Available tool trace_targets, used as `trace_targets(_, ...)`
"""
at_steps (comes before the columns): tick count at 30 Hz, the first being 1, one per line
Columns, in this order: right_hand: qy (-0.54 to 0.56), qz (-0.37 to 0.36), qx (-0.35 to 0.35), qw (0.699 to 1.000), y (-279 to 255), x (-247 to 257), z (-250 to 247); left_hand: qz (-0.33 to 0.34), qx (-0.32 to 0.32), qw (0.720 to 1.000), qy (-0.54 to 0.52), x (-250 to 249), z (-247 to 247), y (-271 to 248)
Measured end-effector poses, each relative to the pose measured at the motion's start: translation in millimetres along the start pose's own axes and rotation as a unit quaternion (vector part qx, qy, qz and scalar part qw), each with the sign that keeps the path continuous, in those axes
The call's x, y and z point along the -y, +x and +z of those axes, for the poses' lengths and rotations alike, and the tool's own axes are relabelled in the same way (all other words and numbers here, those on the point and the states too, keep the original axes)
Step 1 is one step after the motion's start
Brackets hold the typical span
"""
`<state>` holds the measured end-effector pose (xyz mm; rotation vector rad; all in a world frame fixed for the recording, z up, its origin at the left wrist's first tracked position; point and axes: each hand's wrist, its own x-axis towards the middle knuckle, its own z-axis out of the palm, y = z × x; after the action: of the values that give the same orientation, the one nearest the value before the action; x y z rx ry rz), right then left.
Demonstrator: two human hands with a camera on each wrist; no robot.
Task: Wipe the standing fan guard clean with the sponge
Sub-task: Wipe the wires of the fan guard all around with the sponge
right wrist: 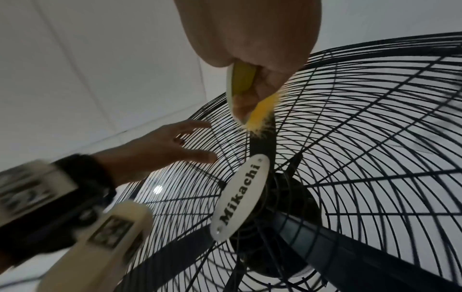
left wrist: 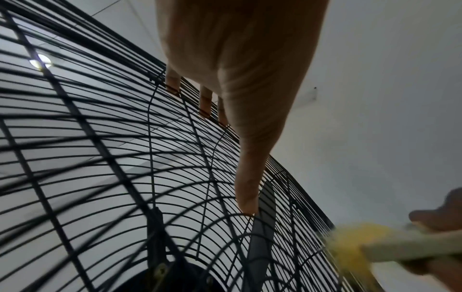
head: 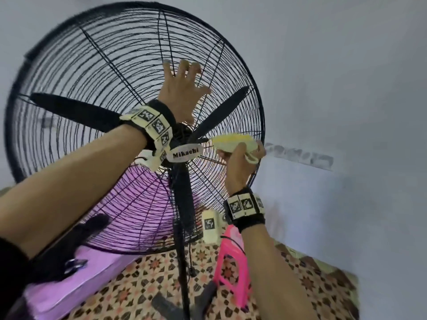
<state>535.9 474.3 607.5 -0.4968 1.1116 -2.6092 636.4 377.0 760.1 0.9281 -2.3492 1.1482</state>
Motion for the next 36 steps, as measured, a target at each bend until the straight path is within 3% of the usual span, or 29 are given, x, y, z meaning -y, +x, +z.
trace_targets(2, -0.006, -0.004, -0.009, 1.000, -2, -5, 0, 0.008, -0.002, 1.000, -0.014, -4, -4, 0)
trace_targets(7, -0.101, 0.070, 0.141, 0.982, -26, -11, -10, -0.014, 0.014, 0.999, -0.026, -5, -6, 0)
trace_targets(12, -0.086, -0.003, -0.007, 0.996, -19, -16, -12, -0.022, 0.006, 0.999, -0.023, 2, -7, -6)
trace_targets(17, -0.134, 0.009, 0.120, 0.984, -34, -17, -9, -0.025, 0.003, 0.999, -0.029, -5, -10, -5)
trace_targets(22, -0.050, -0.036, 0.003, 0.998, -17, -8, -3, -0.027, -0.002, 0.999, -0.020, -2, -6, -6)
trace_targets(27, -0.115, 0.023, 0.136, 0.984, -34, -17, -3, -0.027, -0.009, 0.999, -0.022, -3, -5, -5)
trace_targets(28, -0.108, 0.023, 0.132, 0.985, -32, -14, -4, -0.026, -0.010, 0.999, -0.023, -2, -4, -4)
trace_targets(32, -0.055, -0.021, -0.004, 0.998, -15, -14, -2, -0.028, -0.012, 0.999, -0.022, -4, -2, -3)
trace_targets(34, -0.071, -0.018, 0.022, 0.997, -23, -21, -1, -0.031, -0.014, 0.999, -0.018, -6, -1, -3)
trace_targets(36, -0.112, 0.011, 0.098, 0.989, -32, -21, -4, -0.038, -0.010, 0.999, -0.021, -5, 0, -1)
